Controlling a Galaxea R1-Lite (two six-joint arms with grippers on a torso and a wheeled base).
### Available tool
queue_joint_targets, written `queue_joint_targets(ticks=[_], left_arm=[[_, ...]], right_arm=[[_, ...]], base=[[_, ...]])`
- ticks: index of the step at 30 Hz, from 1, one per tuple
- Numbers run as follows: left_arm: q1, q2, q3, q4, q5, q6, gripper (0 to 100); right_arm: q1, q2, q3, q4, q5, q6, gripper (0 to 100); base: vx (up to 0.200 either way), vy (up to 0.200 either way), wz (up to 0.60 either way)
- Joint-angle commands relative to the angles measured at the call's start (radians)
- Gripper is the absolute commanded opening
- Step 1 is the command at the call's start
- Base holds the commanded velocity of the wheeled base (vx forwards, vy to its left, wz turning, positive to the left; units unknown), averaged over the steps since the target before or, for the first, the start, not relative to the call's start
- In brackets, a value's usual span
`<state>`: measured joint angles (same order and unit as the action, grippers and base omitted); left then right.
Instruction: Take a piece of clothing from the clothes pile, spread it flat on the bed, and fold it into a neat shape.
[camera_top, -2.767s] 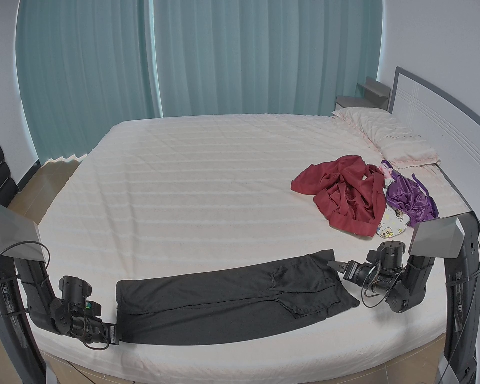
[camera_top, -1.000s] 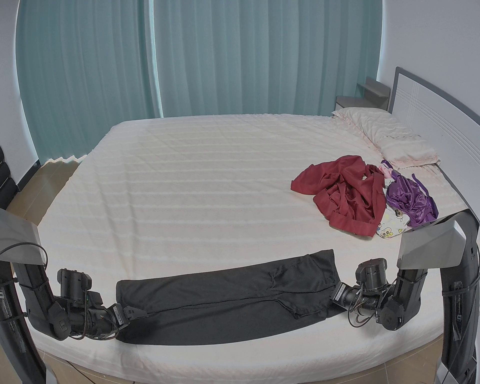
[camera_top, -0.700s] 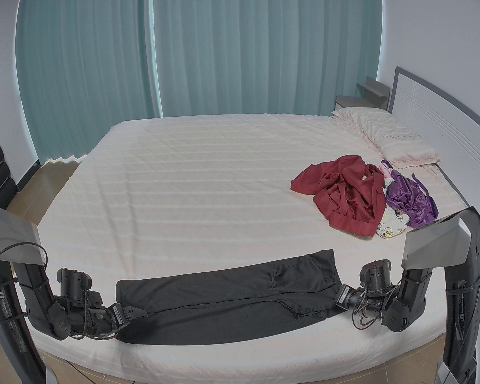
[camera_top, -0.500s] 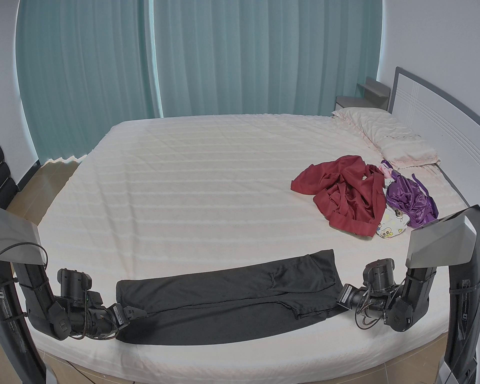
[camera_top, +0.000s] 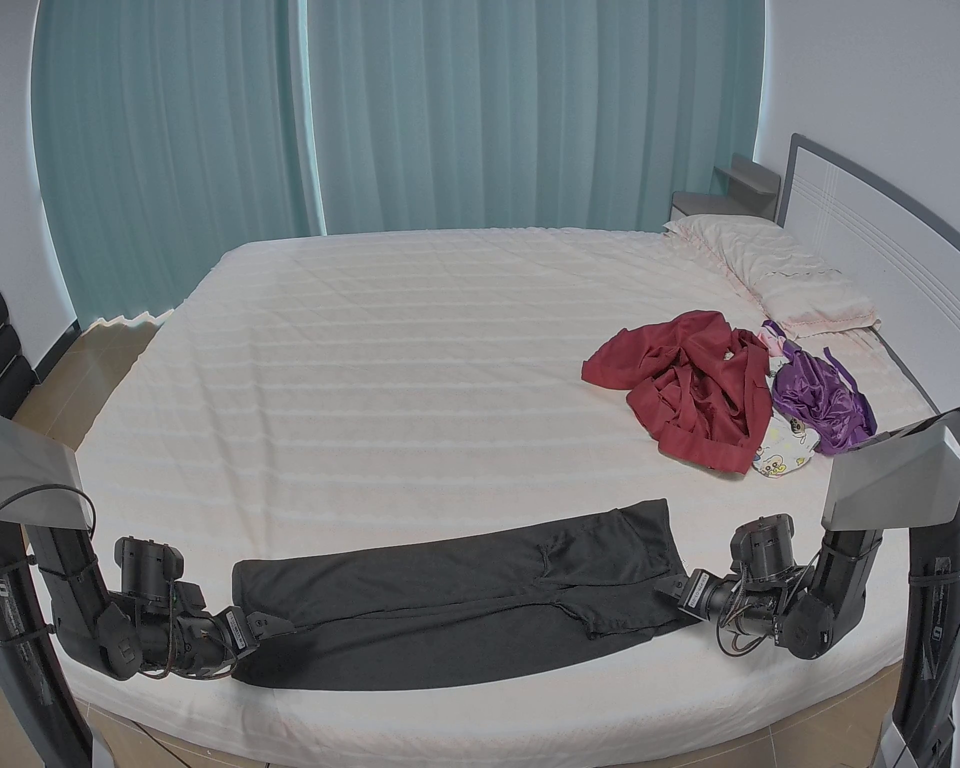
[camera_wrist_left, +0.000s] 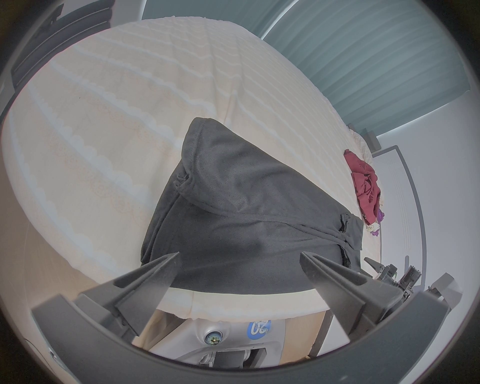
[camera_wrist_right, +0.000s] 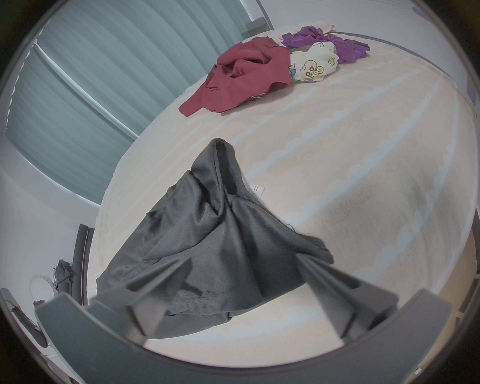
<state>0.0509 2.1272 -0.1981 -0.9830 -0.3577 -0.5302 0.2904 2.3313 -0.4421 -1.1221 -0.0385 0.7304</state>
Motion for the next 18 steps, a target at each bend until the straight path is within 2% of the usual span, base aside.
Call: queue_joint_targets(ticks=[1, 9, 11, 14, 18], left_arm=[[0.000, 0.002, 0.000, 0.000, 0.000, -0.001, 100], [0.000, 0.002, 0.003, 0.000, -0.003, -0.001, 100], [0.000, 0.002, 0.005, 0.000, -0.003, -0.001, 100], [0.000, 0.000, 0.005, 0.000, -0.004, -0.001, 100], [0.000, 0.002, 0.008, 0.000, -0.004, -0.001, 100]], right_arm=[[-0.001, -0.026, 0.000, -0.004, 0.000, -0.002, 100], [0.018, -0.066, -0.084, 0.004, 0.011, -0.002, 100], [0.041, -0.064, -0.162, 0.064, 0.011, -0.003, 100], [0.050, -0.066, -0.287, 0.223, 0.051, -0.068, 100], [0.046, -0.024, -0.389, 0.278, 0.134, -0.157, 100]], base=[[0.000, 0.000, 0.00], [0.000, 0.000, 0.00], [0.000, 0.000, 0.00], [0.000, 0.000, 0.00], [0.000, 0.000, 0.00]])
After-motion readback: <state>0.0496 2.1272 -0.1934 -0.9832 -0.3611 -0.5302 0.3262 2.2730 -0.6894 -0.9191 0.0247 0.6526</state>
